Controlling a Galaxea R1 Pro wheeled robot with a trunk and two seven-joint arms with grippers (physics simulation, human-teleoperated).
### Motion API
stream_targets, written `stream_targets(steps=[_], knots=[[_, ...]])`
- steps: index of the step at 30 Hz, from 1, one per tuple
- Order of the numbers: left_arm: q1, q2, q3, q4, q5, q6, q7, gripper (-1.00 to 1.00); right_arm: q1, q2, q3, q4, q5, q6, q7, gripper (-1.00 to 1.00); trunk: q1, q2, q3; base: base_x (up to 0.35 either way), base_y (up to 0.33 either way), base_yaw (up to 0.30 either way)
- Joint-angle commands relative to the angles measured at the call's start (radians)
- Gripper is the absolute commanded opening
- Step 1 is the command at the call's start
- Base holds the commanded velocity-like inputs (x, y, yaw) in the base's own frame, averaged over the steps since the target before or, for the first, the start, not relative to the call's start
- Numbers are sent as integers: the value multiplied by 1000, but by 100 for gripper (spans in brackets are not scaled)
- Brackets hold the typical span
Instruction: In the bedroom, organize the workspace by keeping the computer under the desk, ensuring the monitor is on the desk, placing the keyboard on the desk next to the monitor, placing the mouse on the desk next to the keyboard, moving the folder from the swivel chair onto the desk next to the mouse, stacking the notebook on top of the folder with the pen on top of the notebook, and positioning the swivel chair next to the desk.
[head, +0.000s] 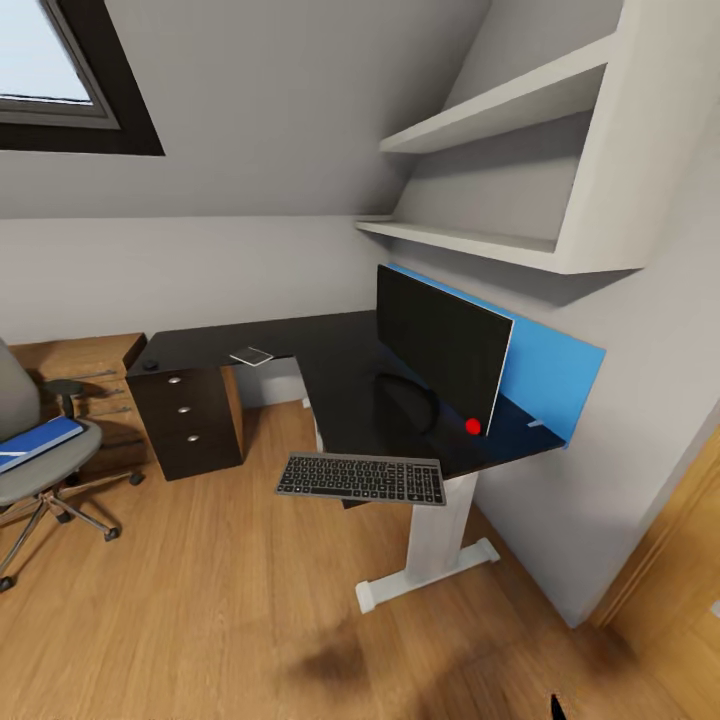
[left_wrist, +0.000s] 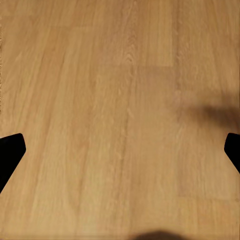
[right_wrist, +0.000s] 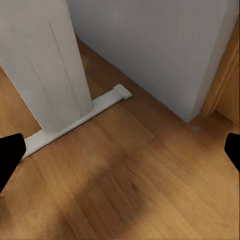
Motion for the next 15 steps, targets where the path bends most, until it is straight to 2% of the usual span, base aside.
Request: stream_targets(steps=[1, 4, 5, 6, 8, 9, 10, 11, 13, 15], knots=[[-1, 1, -8, 0, 5, -3, 8, 100, -13, -13, 7, -20, -9, 23, 5, 100, 0, -1, -1, -2, -1, 0], [-1, 2, -8, 3, 5, -3, 10, 100, -117, -64, 4, -87, -13, 248, 10, 100, 0, -1, -1, 0, 0, 0], [-1, 2, -8, 7, 5, -6, 10, 100, -216, -94, 1, -100, -22, 392, 19, 100, 0, -1, -1, 0, 0, 0], [-1, 1, -8, 8, 6, -6, 10, 100, -242, -99, 1, -101, -26, 424, 23, 100, 0, -1, -1, 0, 0, 0], [-1, 1, -8, 9, 6, -8, 10, 100, -343, -115, -1, -103, -55, 547, 45, 100, 0, -1, -1, 0, 0, 0], [-1, 1, -8, 9, 5, -9, 10, 100, -366, -118, -2, -104, -66, 578, 54, 100, 0, -1, -1, 0, 0, 0], [-1, 1, -8, 9, 3, -11, 6, 100, -425, -127, -2, -105, -107, 680, 85, 100, 0, -1, -1, 0, 0, 0], [-1, 1, -9, -4, 2, -13, 6, 100, -512, -139, -3, -109, -239, 977, 222, 100, 0, -1, -1, 0, 0, 0], [-1, 1, -10, -8, 2, -13, 7, 100, -522, -141, -3, -109, -269, 1035, 278, 100, 4, -8, -4, 0, 0, 0], [-1, 1, -10, -9, 4, -11, 6, 100, -525, -142, -4, -109, -281, 1060, 309, 100, 11, -22, -11, 0, 0, 0]])
